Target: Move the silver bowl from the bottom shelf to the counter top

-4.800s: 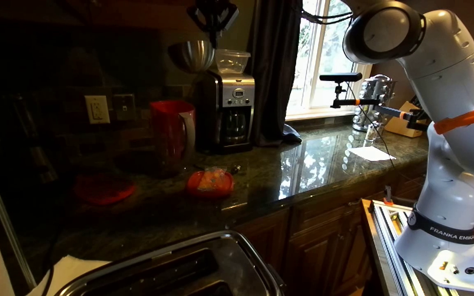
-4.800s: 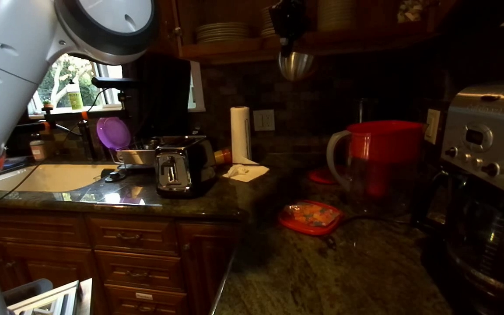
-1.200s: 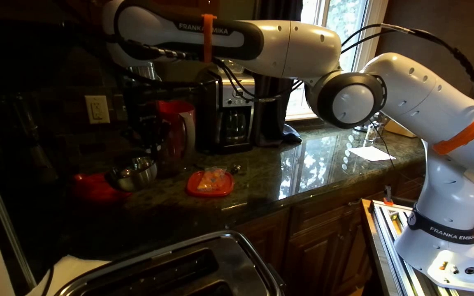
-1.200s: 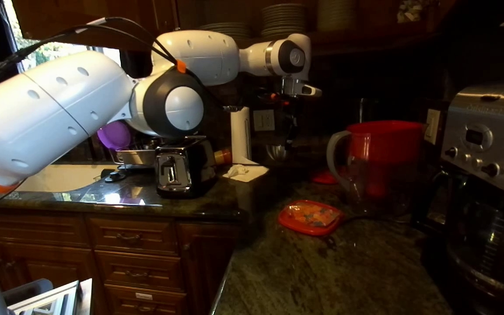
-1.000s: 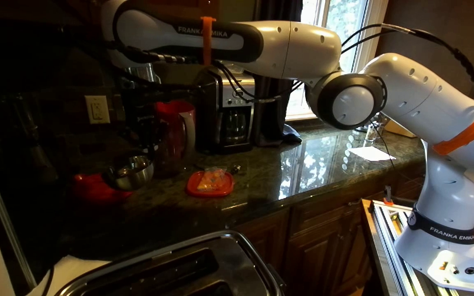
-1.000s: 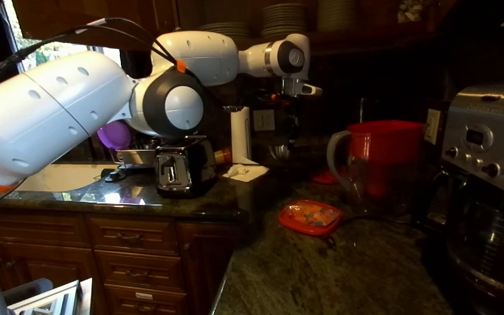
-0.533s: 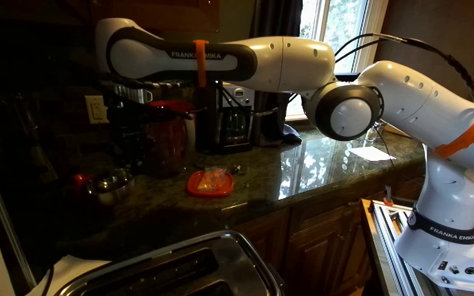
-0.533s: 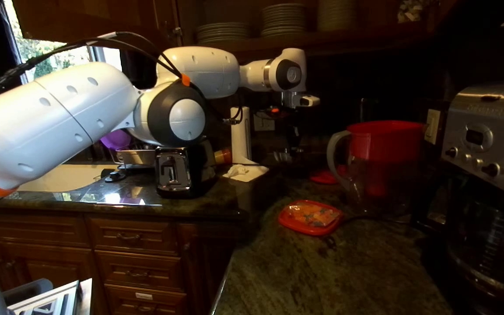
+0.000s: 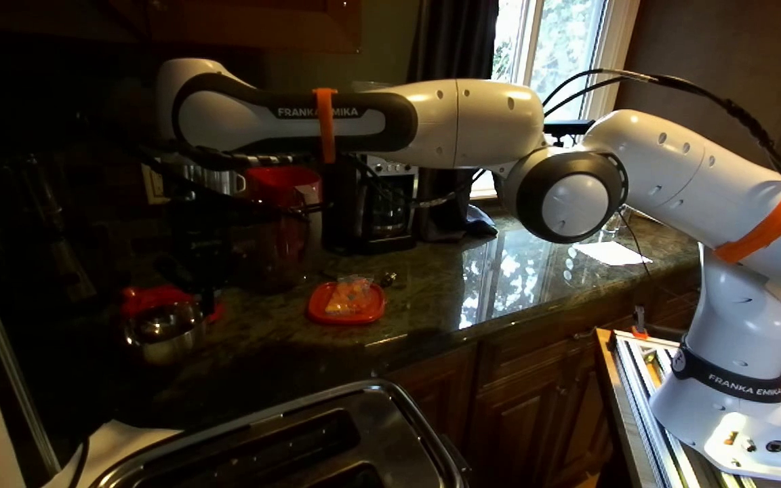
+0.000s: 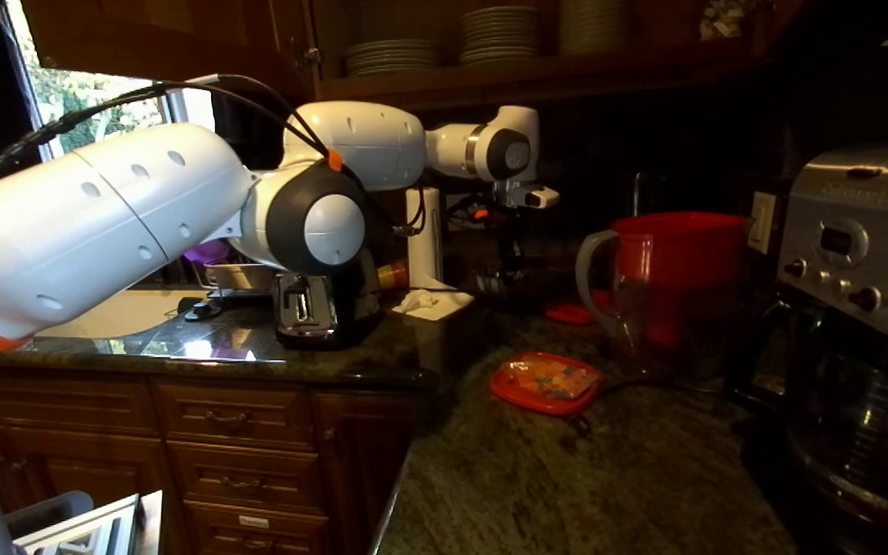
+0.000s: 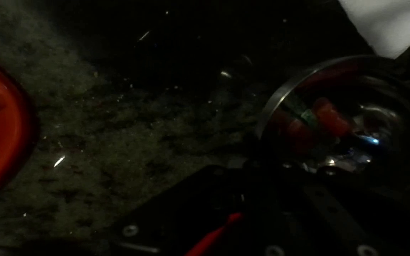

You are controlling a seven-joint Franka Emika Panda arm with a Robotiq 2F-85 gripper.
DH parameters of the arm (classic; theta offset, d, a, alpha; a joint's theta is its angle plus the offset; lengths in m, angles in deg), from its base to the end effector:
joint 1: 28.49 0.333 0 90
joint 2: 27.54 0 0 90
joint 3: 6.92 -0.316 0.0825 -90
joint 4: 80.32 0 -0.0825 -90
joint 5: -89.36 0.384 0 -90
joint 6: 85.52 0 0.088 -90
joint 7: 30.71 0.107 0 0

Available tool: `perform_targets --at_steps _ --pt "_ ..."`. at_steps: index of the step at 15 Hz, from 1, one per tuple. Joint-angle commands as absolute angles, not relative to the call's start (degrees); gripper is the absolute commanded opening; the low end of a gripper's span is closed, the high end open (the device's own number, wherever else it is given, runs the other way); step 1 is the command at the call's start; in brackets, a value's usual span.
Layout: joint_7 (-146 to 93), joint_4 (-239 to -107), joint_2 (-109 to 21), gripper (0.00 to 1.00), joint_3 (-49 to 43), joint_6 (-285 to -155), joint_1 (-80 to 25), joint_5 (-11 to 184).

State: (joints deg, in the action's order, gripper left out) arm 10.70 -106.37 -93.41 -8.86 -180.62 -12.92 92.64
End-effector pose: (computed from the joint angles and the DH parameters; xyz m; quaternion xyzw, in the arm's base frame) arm 0.7686 0.2308 0.3550 -0.9744 0.2187 -0.0031 0.0520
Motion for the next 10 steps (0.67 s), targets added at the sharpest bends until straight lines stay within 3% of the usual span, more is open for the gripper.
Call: perform_targets --at_steps 1,10 --pt "9.97 -105.71 -94.66 0.01 -9.72 -181.16 -13.13 93.72" --pt "9.09 -105.54 -95.76 0.01 -9.5 -181.4 -12.93 93.33"
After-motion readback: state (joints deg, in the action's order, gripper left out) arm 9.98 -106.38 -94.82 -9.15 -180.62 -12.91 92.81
